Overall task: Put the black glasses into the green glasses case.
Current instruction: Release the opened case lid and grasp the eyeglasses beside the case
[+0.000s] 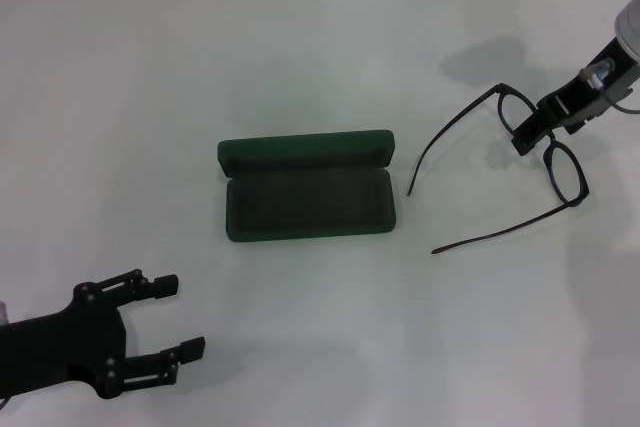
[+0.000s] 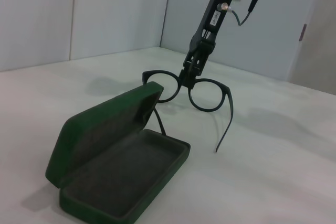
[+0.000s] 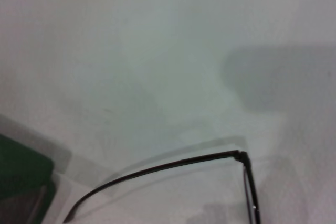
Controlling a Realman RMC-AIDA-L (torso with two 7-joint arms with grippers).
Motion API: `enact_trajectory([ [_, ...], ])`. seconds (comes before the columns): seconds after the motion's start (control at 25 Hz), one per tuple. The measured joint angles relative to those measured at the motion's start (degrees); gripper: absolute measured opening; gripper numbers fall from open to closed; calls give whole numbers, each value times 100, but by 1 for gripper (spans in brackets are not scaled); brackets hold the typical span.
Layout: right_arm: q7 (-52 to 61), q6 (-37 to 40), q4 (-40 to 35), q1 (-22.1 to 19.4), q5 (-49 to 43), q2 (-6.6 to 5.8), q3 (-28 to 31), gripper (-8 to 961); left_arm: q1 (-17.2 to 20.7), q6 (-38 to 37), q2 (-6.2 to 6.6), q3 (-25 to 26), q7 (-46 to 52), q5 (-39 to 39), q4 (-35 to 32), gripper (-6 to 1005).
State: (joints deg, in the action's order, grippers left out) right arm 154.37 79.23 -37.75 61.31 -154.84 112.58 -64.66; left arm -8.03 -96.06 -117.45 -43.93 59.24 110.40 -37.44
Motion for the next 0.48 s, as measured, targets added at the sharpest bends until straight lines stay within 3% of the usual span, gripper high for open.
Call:
enact_trajectory([
  [0.48, 152, -427, 292, -69, -30, 72, 58, 734, -29, -1, 3, -6, 0, -1, 0, 817],
])
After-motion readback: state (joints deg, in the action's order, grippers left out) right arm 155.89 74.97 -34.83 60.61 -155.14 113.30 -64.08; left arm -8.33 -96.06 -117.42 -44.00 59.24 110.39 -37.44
